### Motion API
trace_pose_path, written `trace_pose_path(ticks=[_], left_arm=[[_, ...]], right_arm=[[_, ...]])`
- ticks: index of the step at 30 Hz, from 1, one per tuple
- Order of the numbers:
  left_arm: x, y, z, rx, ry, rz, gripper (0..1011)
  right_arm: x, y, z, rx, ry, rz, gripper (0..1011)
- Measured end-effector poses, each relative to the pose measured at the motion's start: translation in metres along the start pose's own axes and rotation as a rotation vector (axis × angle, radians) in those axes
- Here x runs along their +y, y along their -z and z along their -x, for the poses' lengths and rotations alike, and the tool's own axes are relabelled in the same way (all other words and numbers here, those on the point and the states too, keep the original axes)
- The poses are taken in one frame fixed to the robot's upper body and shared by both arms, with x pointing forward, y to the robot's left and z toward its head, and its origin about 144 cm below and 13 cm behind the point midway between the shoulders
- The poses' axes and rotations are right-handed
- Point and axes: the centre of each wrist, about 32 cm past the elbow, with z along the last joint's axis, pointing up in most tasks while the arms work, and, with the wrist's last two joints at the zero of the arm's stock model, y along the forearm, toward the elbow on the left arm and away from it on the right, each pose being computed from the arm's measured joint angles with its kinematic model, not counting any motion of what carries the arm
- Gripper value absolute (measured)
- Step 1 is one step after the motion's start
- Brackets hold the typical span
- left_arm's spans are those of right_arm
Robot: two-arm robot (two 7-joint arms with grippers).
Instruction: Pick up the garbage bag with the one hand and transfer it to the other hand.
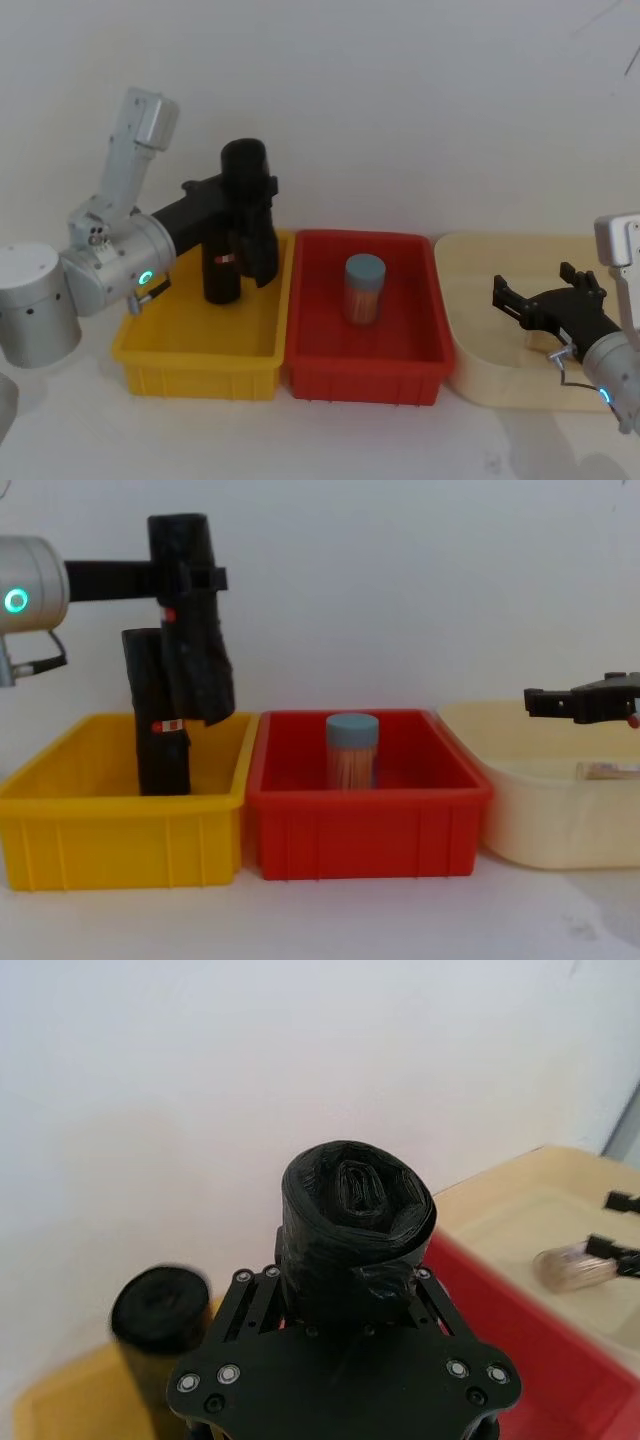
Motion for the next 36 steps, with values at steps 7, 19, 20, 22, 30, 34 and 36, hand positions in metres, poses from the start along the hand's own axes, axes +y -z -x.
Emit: trace_pose_path(ticks=[7, 19, 20, 22, 30, 34, 36], left_arm=[[-0.012, -0.006, 0.005, 0.026, 0.069, 0.019, 371], [-0.047, -0.003, 0.014, 0.061, 0.181, 0.028, 371], [-0.049, -0.002, 0.014, 0.062, 0.186, 0.028, 371], [-0.056, -0.001, 0.016, 0.062, 0.202, 0.03, 371], [-0.07, 0.001, 0.019, 0.059, 0.238, 0.033, 371], [-0.075, 0.001, 0.021, 0.056, 0.25, 0.034, 371], [-0.077, 0.001, 0.021, 0.055, 0.253, 0.034, 371]], right_arm=[[0.0, 0.0, 0.0, 0.0, 0.0, 0.0, 999], [0.0, 0.0, 0.0, 0.0, 0.0, 0.0, 999], [0.0, 0.0, 0.0, 0.0, 0.0, 0.0, 999], [0.0, 0.0, 0.0, 0.0, 0.0, 0.0, 999], [0.0, 0.0, 0.0, 0.0, 0.0, 0.0, 999], [0.0, -0.001, 0.0, 0.0, -0.009, -0.003, 999], [-0.001, -0.001, 0.0, 0.001, -0.019, -0.006, 999]])
